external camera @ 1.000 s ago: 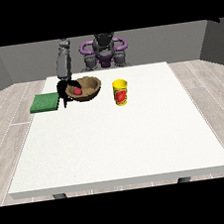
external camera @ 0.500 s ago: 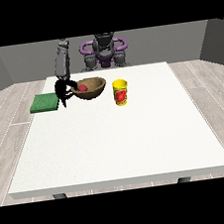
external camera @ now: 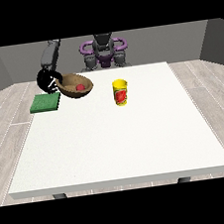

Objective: Pick the cup and pour the ball into the bowl, then pick the bowl and place it on the pad

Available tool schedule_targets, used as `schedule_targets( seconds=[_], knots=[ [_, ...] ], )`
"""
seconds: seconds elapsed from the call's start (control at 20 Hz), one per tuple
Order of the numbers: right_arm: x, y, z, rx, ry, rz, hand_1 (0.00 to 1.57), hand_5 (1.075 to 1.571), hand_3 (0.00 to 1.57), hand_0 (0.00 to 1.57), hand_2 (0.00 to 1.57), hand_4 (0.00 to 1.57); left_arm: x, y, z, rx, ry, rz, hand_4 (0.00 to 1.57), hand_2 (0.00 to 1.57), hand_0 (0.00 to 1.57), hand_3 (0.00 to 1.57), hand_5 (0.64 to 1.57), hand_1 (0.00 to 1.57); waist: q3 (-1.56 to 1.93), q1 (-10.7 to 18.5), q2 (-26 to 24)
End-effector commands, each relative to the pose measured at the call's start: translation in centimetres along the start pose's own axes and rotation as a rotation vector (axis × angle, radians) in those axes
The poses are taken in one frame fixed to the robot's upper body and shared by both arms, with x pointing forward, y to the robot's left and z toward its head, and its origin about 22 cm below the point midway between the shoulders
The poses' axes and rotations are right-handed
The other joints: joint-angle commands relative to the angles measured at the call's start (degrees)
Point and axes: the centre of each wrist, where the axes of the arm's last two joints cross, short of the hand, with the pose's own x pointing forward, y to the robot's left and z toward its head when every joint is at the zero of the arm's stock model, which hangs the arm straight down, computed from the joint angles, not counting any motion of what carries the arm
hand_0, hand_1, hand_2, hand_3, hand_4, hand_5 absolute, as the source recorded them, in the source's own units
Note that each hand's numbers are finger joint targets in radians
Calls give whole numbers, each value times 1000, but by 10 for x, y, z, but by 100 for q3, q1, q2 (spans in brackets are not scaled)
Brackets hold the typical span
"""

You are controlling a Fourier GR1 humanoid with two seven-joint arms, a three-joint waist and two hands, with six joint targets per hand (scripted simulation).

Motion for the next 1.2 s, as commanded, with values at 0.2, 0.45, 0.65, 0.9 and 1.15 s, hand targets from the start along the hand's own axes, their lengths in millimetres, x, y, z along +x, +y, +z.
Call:
schedule_targets(
  seconds=[0.2, 0.45, 0.65, 0.9, 1.15],
  knots=[
    [63, -71, -9, -27, -87, 181, 1571, 1570, 1571, 1571, 1571, 979, 6, 12, 4, 24, -33, -5, 702, 0, 0, 0, 1566, 0, 20, -120, 364],
    [83, -67, -17, -34, -102, 157, 1571, 1571, 1571, 1571, 1571, 984, -6, 20, 12, 40, -70, -37, 720, 0, 0, 0, 1559, 0, 18, -96, 569],
    [95, -105, -18, -59, -209, 37, 1571, 1571, 1373, 1571, 1571, 990, 11, 13, 7, 35, -169, -70, 703, 0, 0, 0, 1562, 0, 25, -20, 1114],
    [78, -146, -11, -87, -305, 15, 1571, 1570, 0, 1571, 1571, 975, 47, 10, 5, 25, -291, -54, 670, 0, 0, 0, 1559, 0, 36, 24, 1850],
    [81, -175, -5, -150, -329, 63, 1571, 1571, 0, 1571, 1571, 986, 63, 4, 15, 33, -311, -51, 695, 0, 0, 0, 1560, 0, 35, 84, 1833]
  ],
)
